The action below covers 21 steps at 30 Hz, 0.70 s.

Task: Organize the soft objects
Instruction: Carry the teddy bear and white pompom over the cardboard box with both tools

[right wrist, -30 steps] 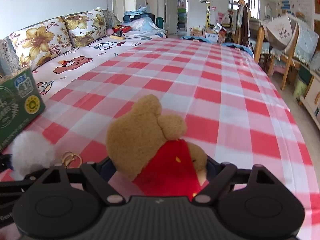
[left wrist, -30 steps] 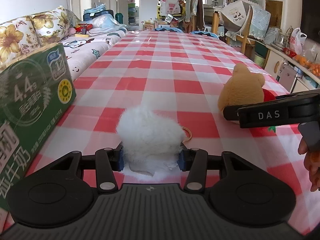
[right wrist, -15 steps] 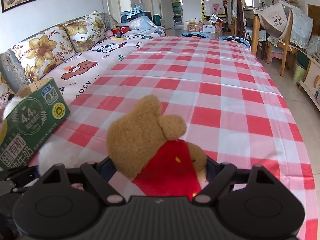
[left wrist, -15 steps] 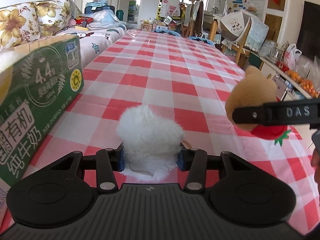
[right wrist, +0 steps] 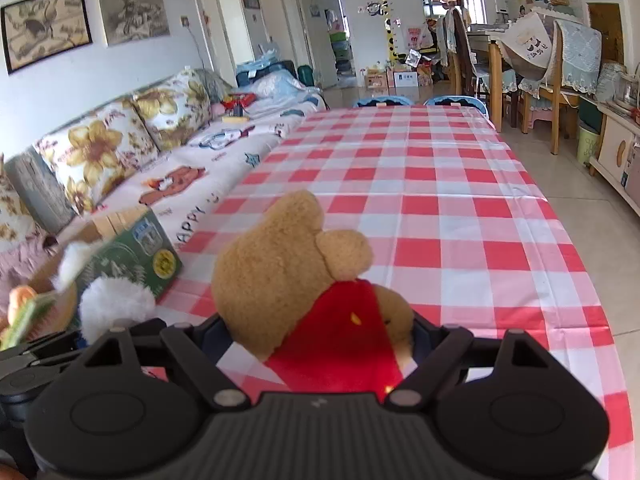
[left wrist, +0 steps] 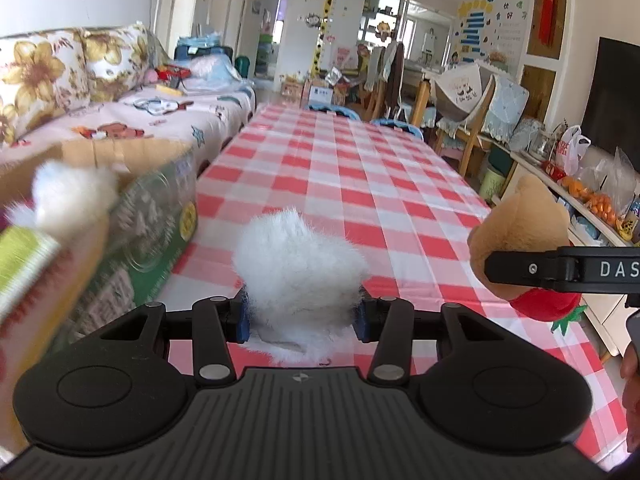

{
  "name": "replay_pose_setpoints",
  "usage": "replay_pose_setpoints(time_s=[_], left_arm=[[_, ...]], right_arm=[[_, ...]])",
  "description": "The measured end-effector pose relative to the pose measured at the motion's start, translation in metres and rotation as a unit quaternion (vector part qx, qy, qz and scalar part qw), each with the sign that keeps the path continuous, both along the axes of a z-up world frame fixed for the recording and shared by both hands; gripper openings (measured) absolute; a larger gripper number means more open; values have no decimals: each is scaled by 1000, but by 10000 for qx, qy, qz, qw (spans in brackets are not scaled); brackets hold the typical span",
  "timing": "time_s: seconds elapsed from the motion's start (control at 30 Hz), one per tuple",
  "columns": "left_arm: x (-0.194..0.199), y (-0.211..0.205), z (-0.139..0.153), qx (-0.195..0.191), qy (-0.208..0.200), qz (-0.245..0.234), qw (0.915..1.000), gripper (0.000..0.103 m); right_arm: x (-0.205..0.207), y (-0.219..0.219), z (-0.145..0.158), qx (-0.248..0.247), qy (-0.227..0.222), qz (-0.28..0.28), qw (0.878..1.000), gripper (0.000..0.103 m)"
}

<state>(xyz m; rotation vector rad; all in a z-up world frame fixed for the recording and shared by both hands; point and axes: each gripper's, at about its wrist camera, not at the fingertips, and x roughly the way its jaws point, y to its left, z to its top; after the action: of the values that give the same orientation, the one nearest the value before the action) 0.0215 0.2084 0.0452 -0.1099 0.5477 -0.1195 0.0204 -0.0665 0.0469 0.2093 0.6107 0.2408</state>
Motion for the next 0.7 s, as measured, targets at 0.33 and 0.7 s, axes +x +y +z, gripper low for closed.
replay_pose_setpoints(time_s=[0.33,0.7], left_arm=[[-5,16,18,-103,-227,50,9997,56],[0,38,30,-358,-387,171,9985,56]], right_arm=[[-11,4,17,316,-211,-5,9993,84],[-4,25,37,484,-542,220,9971,84]])
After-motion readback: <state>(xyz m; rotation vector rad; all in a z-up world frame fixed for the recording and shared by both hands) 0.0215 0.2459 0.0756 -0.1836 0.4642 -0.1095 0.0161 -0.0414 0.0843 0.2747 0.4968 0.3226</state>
